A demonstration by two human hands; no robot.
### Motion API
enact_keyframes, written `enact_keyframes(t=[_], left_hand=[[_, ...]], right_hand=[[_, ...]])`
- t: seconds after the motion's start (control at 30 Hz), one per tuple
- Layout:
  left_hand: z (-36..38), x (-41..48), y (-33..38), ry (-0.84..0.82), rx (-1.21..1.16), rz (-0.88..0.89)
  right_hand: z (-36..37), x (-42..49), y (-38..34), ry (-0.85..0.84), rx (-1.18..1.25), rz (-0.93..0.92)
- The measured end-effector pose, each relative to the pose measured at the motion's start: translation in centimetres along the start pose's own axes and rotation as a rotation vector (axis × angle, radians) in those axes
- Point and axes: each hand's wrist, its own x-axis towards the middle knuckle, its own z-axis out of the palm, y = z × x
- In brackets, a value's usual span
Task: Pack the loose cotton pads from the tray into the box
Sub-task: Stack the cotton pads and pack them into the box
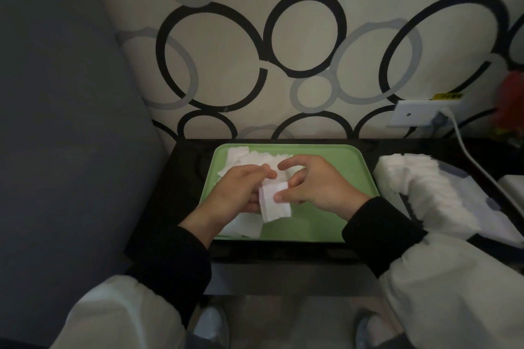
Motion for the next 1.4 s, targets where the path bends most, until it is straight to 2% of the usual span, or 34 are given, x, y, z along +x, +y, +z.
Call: enact_keyframes(t=[0.13,0.23,0.4,0.47,0.53,0.73,0.9,0.97,1.17,1.4], left_hand=[[-0.9,0.0,-1.1,-0.003,0.192,0.102],[-1.9,0.2,-1.4,0.032,0.163,0.103],[-5.4,1.0,-2.4,0.386,0.075,0.061],[-6.7,0.9,-2.9,0.502,-0.003,0.062],[-7.5,0.7,-3.1,0.550,-0.067,0.067],[-8.3,0.2,-3.6,0.500,-0.035,0.070],[-8.4,0.4,-3.9,0.455,-0.015,0.093],[-8.3,0.6,-3.9,0.448,-0.004,0.098],[-8.1,1.1,-4.0,0.446,0.002,0.055],[-7.1,1.4,-3.7,0.401,0.015,0.051]], right_hand=[[1.4,0.6,0.4,0.052,-0.056,-0.018],[2.0,1.0,0.5,0.130,-0.085,-0.017],[2.6,1.7,0.7,0.238,-0.173,-0.094],[3.1,1.8,0.6,0.209,-0.255,-0.179],[3.6,1.9,0.4,0.149,-0.389,-0.267],[5.1,2.5,-0.4,-0.001,-0.822,-0.449],[5.7,3.2,-0.1,-0.034,-0.896,-0.476],[5.3,3.1,-0.4,0.027,-0.784,-0.454],[3.6,2.9,-1.1,0.219,-0.012,-0.185],[2.0,2.6,0.2,0.192,0.262,-0.027]])
